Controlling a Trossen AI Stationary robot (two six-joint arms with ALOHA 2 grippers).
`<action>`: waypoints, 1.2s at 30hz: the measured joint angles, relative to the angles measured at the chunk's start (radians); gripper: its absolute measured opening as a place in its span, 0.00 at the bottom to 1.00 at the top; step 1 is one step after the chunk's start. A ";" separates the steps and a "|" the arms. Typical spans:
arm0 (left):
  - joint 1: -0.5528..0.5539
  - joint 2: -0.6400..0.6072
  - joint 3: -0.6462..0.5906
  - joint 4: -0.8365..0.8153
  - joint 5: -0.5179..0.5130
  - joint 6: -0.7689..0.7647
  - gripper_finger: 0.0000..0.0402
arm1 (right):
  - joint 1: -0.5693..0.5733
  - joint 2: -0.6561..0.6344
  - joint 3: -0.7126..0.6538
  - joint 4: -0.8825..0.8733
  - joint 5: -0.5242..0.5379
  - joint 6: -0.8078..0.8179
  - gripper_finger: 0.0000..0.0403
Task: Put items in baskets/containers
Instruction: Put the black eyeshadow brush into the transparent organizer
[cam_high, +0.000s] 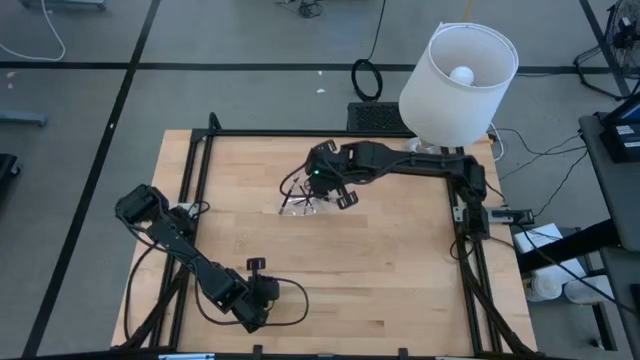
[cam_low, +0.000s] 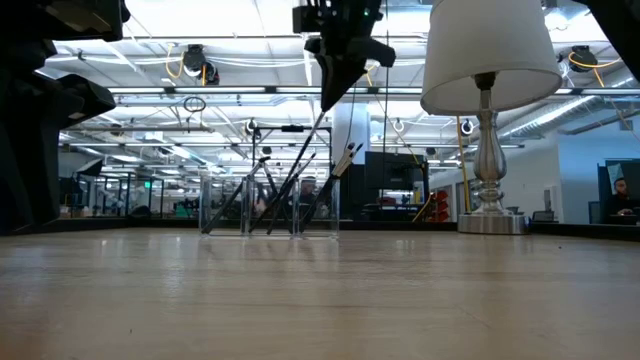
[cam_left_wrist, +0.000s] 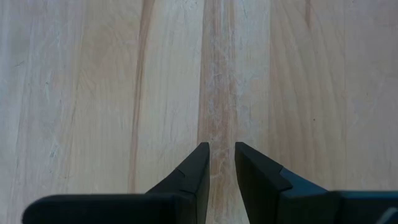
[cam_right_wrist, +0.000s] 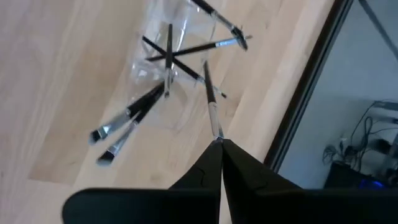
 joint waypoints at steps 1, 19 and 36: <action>0.000 0.000 0.000 0.000 0.000 0.000 0.21 | -0.007 0.000 -0.005 0.001 0.000 0.000 0.00; 0.001 0.000 0.000 0.000 0.000 0.003 0.21 | -0.025 -0.043 -0.044 0.030 0.005 -0.013 0.00; 0.001 0.000 0.000 0.002 -0.008 0.004 0.21 | 0.025 -0.169 -0.042 0.107 -0.052 0.039 0.00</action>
